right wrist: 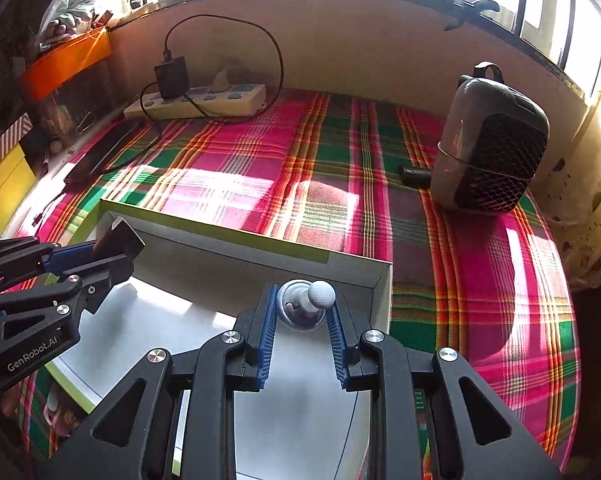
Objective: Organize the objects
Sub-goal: 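Lift both held objects and carry them over the open cardboard box, then lower the white knob into the box and open the right gripper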
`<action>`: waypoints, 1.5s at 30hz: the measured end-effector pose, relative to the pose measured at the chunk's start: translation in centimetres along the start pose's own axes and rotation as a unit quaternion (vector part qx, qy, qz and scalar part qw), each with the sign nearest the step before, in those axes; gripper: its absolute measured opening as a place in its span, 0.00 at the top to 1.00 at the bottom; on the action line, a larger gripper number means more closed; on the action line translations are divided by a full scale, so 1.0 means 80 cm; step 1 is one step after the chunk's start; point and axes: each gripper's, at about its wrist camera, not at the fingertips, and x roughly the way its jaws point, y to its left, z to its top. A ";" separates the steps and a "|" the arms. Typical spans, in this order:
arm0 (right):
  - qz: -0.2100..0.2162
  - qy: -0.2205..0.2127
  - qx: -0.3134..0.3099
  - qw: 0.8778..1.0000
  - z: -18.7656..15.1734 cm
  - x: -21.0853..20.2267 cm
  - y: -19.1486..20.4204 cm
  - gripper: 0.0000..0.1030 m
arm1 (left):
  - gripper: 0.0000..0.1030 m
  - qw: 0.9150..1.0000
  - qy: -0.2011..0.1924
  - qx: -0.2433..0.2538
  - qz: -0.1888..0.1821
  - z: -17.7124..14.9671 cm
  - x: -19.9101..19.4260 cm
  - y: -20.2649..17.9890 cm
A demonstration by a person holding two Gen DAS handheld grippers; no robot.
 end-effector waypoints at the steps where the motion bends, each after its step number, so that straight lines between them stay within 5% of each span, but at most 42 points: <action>1: 0.000 0.001 -0.001 1.000 0.001 0.003 -0.001 0.75 | 0.79 1.000 0.001 0.001 0.000 0.001 0.002 0.000; 37: -0.026 0.031 -0.013 0.999 0.003 0.040 0.000 0.75 | 0.79 1.000 0.018 0.002 0.011 0.004 0.022 0.002; 45: -0.023 0.034 -0.003 0.999 0.004 0.041 -0.001 0.67 | 0.79 1.000 0.015 -0.003 0.008 0.005 0.021 0.002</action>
